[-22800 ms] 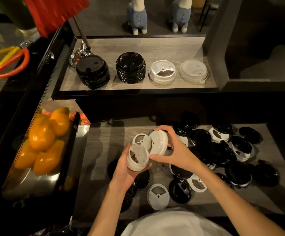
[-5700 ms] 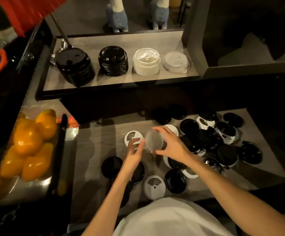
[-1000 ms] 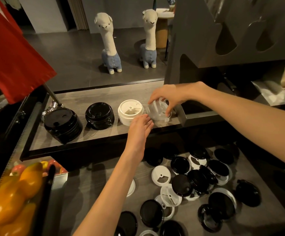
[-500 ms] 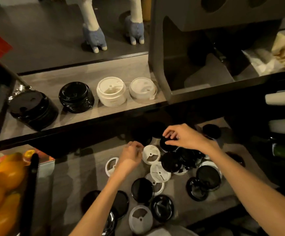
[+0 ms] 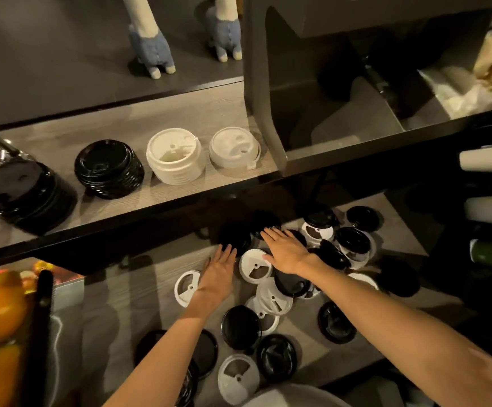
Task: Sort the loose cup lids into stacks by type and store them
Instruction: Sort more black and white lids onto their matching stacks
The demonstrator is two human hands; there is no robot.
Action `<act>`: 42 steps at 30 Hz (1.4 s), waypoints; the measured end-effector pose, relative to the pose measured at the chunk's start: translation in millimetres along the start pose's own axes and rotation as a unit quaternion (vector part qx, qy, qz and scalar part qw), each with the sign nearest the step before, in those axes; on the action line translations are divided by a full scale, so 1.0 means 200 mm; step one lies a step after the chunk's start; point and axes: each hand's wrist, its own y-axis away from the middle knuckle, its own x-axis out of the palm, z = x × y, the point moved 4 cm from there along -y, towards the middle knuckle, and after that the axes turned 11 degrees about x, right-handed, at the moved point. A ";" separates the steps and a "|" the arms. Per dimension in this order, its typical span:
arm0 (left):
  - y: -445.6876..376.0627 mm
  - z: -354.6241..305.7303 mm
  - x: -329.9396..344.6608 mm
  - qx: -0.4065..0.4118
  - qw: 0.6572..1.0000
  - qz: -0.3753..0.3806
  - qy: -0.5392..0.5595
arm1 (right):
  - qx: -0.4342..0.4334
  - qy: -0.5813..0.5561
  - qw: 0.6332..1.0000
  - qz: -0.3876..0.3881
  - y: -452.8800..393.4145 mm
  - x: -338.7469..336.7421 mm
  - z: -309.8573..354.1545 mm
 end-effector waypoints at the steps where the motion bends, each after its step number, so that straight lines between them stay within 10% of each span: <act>1: 0.03 0.00 0.02 -0.003 1.000 -0.002 -0.006 | -0.014 0.002 1.000 -0.009 0.02 0.02 0.01; 5: 0.16 0.00 0.06 -0.002 0.999 -0.038 -0.015 | -0.047 -0.019 0.998 -0.037 0.12 0.06 0.05; 9: 0.23 0.02 0.01 -0.009 0.967 -0.242 0.079 | -0.008 -0.112 0.987 -0.118 0.11 -0.04 0.06; 18: 0.05 0.06 0.05 -0.001 0.958 -0.217 0.187 | 0.064 -0.123 0.990 -0.030 -0.05 -0.08 0.12; 21: 0.12 0.09 0.00 -0.015 0.887 -0.312 0.340 | 0.049 -0.113 0.991 -0.060 -0.04 -0.08 0.10; 27: 0.36 0.01 -0.10 -0.027 0.603 -0.285 0.744 | 0.058 -0.220 0.961 -0.160 0.11 -0.17 0.06; 33: 0.37 -0.01 -0.05 -0.141 0.699 -0.307 0.631 | 0.079 -0.428 0.886 -0.159 0.32 -0.10 0.05; 39: 0.20 0.00 -0.10 -0.066 0.879 -0.289 0.374 | 0.084 -0.469 0.865 -0.159 0.44 -0.02 0.01; 42: 0.04 0.01 -0.09 -0.062 0.913 -0.208 0.346 | 0.088 -0.482 0.857 -0.162 0.49 -0.02 -0.02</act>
